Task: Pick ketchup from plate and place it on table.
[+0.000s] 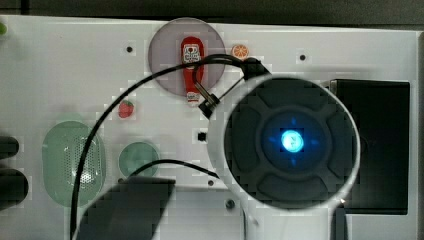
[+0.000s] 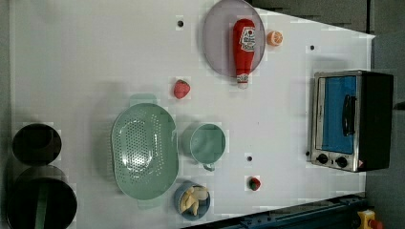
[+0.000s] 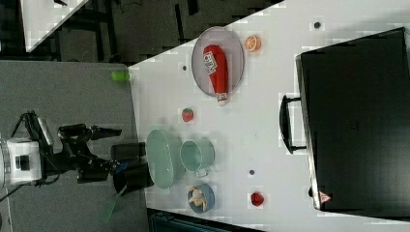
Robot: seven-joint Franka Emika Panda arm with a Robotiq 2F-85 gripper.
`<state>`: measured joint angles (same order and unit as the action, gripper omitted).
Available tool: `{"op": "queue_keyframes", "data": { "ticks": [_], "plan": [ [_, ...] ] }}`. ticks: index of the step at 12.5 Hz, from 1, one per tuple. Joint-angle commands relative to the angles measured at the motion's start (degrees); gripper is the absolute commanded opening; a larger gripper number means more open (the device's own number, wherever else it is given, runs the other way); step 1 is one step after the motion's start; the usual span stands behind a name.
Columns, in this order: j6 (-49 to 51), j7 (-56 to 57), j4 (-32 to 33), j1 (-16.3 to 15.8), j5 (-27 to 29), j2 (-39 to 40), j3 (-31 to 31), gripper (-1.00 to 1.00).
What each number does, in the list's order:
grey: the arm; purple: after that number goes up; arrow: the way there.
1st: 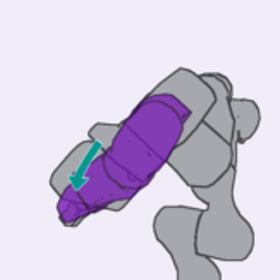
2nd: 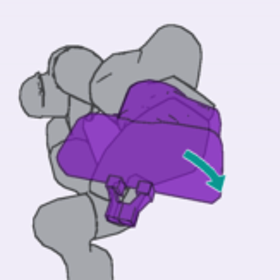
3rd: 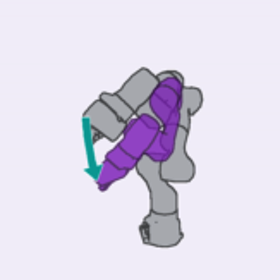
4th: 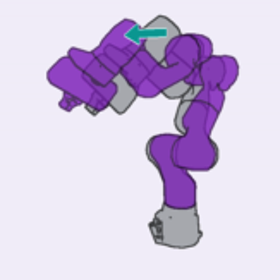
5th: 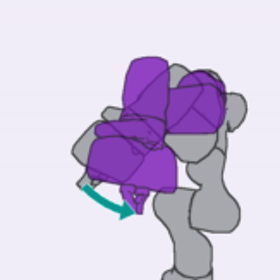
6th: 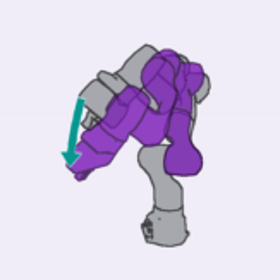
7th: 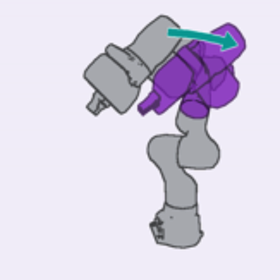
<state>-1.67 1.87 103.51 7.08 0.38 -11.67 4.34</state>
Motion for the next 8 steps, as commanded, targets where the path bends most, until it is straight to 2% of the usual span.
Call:
{"op": "queue_keyframes", "data": {
  "ticks": [1, 8],
  "plan": [
    [-1.35, -0.04, 1.26, -0.83, 0.34, 7.57, 2.99, 1.00],
    [-14.80, 16.86, 1.16, -2.29, 0.29, 22.68, 4.76, 1.00]
  ]
}}
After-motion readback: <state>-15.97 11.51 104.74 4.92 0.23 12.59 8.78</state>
